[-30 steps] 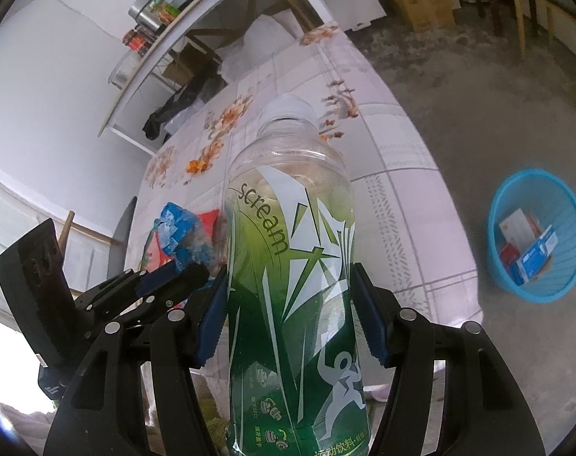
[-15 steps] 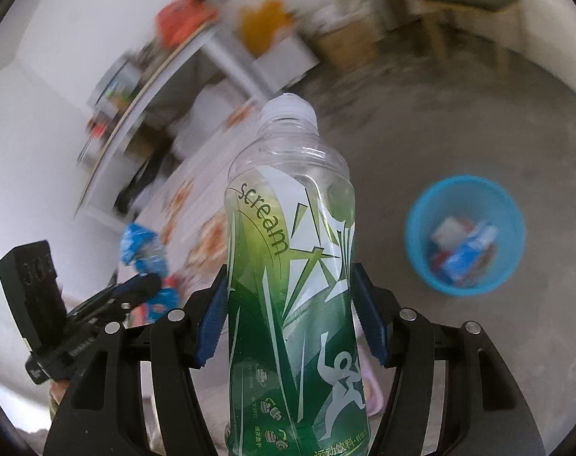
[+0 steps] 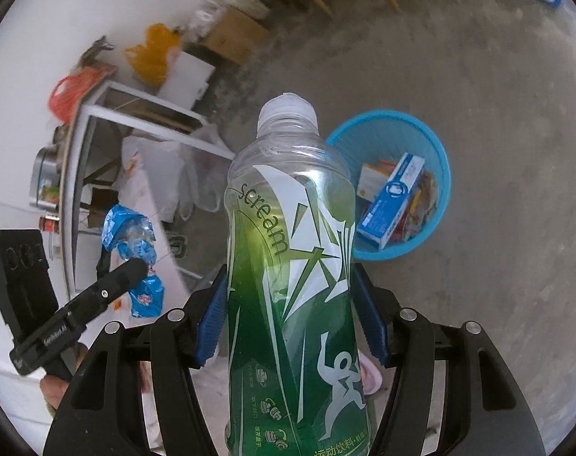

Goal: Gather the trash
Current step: 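Carry the blue wrapper and green bottle over the blue wastebasket with both tools, then open both tools to drop the wrapper and bottle into the wastebasket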

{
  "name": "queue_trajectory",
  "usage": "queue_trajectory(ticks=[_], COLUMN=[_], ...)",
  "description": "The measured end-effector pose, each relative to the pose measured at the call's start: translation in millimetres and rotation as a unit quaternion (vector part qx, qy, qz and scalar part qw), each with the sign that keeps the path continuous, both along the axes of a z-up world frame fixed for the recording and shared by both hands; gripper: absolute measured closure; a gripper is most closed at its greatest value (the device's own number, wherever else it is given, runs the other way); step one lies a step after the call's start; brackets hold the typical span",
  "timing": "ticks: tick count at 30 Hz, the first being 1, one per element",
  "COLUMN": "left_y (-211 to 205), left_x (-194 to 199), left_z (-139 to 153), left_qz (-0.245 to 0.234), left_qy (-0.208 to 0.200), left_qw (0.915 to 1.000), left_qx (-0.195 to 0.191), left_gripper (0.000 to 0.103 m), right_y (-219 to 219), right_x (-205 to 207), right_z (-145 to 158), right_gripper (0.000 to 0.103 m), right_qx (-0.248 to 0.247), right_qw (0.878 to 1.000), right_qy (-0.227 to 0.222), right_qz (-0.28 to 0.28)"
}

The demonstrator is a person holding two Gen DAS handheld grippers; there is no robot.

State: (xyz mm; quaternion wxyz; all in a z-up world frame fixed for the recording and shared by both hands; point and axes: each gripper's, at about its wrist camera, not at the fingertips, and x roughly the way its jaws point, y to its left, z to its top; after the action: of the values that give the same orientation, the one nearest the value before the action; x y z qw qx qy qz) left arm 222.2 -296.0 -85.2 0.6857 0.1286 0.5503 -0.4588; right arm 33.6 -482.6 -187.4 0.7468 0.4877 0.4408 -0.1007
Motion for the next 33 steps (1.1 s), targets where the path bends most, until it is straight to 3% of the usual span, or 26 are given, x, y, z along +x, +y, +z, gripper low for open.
queue_trajectory(ticks=[2,4,9,15,22,33], left_y=[-17.9,-22.3,0.1,22.7,21.5,78.9], left_x=[7.9,14.3,20.5,18.1,21.9,25.2], left_z=[-3.7,-5.8,0.8,4.1,10.1,64.2], left_qz=[0.007,0.033,0.047,0.045,0.045,0.058], left_qy=[-0.008,-0.031,-0.031,-0.027,0.001,-0.003], left_qw=[0.9999,0.9989,0.9983,0.9977,0.9965,0.9893], left_qx=[0.005,0.009,-0.014,-0.041,-0.070,-0.134], left_gripper=[0.058,0.053,0.052,0.052,0.052,0.052], right_y=[-16.6,-31.4,-29.9,-16.6,-15.9,-9.3], right_x=[16.4,30.5,54.8,42.0,4.6,-28.3], right_z=[-12.9,-29.4,-53.0,-60.8,-41.0,-16.4], right_gripper=[0.041,0.035,0.035,0.035,0.035,0.035], right_qx=[0.011,0.034,0.071,0.079,0.059,0.024], right_qw=[1.000,0.999,0.996,0.996,0.996,0.996], right_qy=[0.000,-0.003,-0.021,-0.017,-0.030,-0.048], right_qz=[-0.013,-0.032,-0.051,-0.045,-0.064,-0.078])
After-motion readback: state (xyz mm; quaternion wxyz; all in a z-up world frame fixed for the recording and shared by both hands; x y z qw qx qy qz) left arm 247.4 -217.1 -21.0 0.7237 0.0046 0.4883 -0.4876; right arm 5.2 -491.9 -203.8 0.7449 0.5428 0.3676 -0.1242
